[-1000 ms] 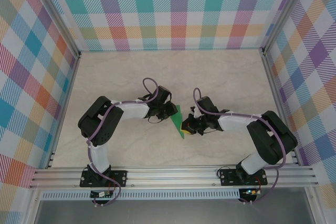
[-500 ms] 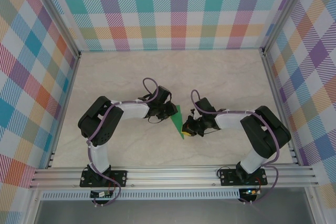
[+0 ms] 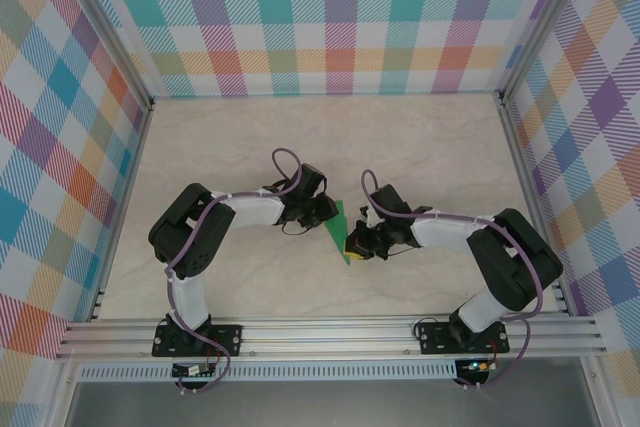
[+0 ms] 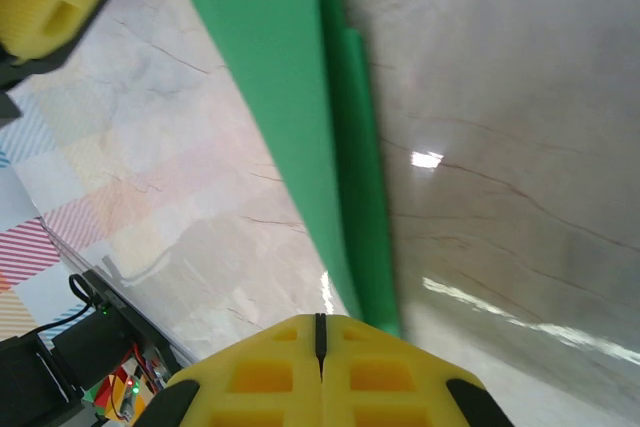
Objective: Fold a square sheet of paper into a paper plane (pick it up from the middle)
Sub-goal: Fold the wing for the fifth time at the center of the table.
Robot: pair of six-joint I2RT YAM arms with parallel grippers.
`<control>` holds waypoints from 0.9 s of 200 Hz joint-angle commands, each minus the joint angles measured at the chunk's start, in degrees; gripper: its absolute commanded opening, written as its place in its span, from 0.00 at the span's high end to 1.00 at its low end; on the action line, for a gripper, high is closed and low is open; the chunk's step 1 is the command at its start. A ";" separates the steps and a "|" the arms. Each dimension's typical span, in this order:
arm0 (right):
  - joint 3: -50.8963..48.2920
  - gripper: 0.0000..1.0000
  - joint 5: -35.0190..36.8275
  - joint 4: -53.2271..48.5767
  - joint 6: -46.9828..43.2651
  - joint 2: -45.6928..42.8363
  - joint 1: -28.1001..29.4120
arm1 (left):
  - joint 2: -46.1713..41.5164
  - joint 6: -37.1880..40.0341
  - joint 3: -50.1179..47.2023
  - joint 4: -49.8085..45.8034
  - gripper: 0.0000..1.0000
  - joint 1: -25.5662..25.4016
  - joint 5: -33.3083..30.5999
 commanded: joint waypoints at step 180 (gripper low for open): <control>3.97 1.00 0.54 -6.44 -4.29 -1.53 0.91 | 4.45 1.82 -0.21 -4.43 0.78 0.62 -0.13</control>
